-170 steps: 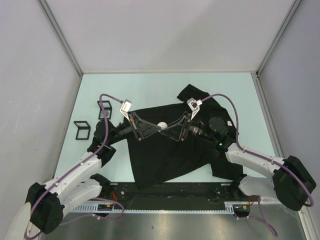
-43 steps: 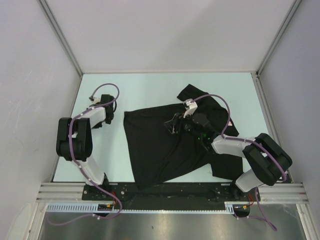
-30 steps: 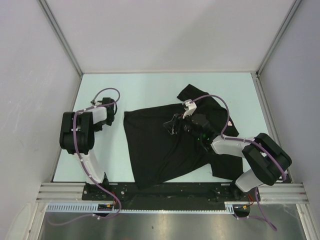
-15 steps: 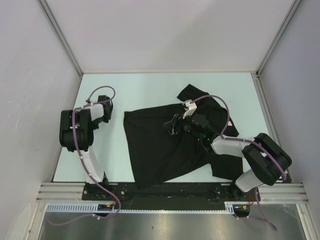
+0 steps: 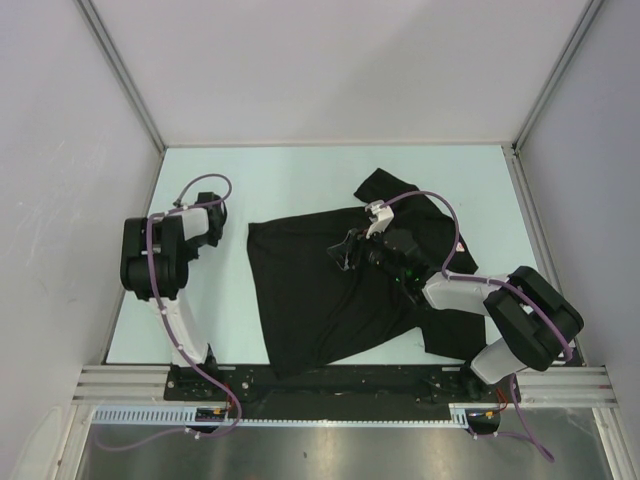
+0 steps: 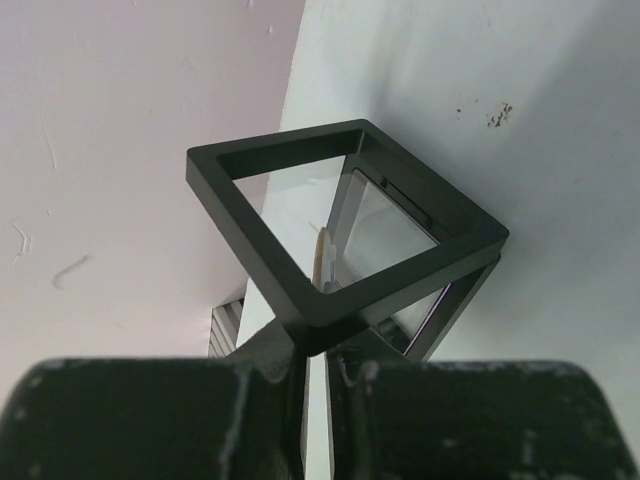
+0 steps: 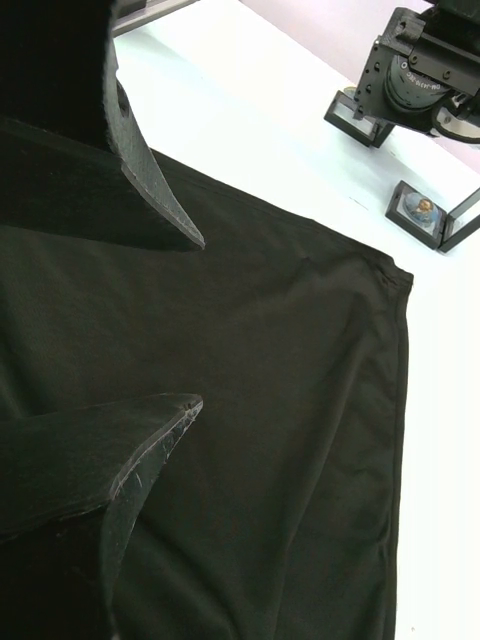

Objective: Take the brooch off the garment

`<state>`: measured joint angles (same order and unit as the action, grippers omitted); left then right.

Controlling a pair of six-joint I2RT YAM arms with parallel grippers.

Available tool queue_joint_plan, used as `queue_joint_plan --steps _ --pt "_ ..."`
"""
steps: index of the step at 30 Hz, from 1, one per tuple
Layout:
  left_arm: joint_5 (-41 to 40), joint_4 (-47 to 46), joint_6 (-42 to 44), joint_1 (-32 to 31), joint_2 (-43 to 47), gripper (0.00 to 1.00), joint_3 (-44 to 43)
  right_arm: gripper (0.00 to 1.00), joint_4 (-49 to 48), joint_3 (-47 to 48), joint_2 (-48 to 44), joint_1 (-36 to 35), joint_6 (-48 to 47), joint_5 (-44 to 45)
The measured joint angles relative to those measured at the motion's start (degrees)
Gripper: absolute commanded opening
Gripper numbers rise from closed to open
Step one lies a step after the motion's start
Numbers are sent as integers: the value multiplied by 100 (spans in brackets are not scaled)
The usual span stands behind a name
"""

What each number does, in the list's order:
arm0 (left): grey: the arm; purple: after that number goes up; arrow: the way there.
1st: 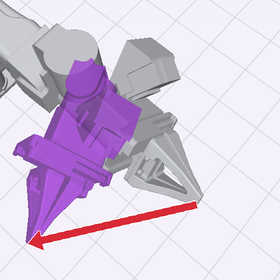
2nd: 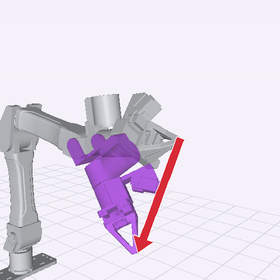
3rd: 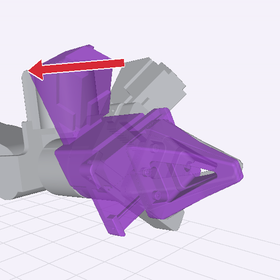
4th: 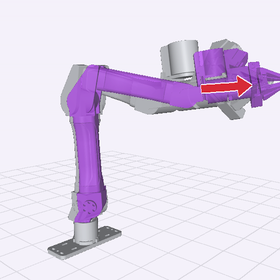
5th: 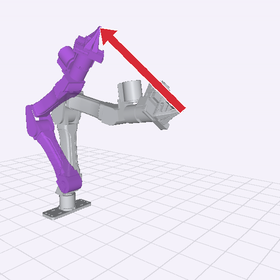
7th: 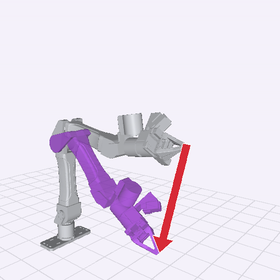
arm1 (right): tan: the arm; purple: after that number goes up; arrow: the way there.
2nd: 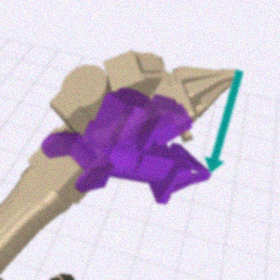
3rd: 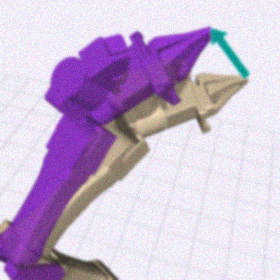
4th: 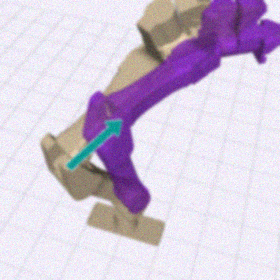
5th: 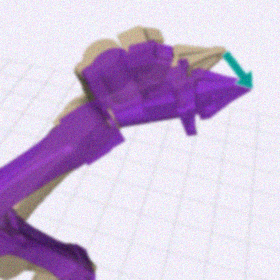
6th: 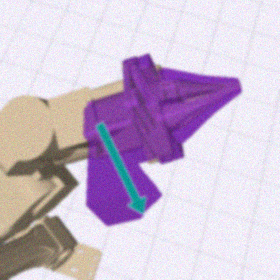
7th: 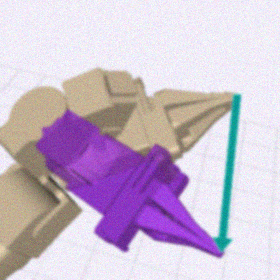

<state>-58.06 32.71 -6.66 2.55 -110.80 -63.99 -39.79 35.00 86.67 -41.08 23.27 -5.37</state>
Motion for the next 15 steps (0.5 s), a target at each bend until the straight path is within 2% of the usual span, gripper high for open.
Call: queue_joint_plan --steps 8,15 --pt "2 0 -2 0 -74 9 0 63 -7 -33 0 0 0 0" --pt "4 0 -2 0 -90 23 -4 63 -44 -48 0 -2 0 -2"
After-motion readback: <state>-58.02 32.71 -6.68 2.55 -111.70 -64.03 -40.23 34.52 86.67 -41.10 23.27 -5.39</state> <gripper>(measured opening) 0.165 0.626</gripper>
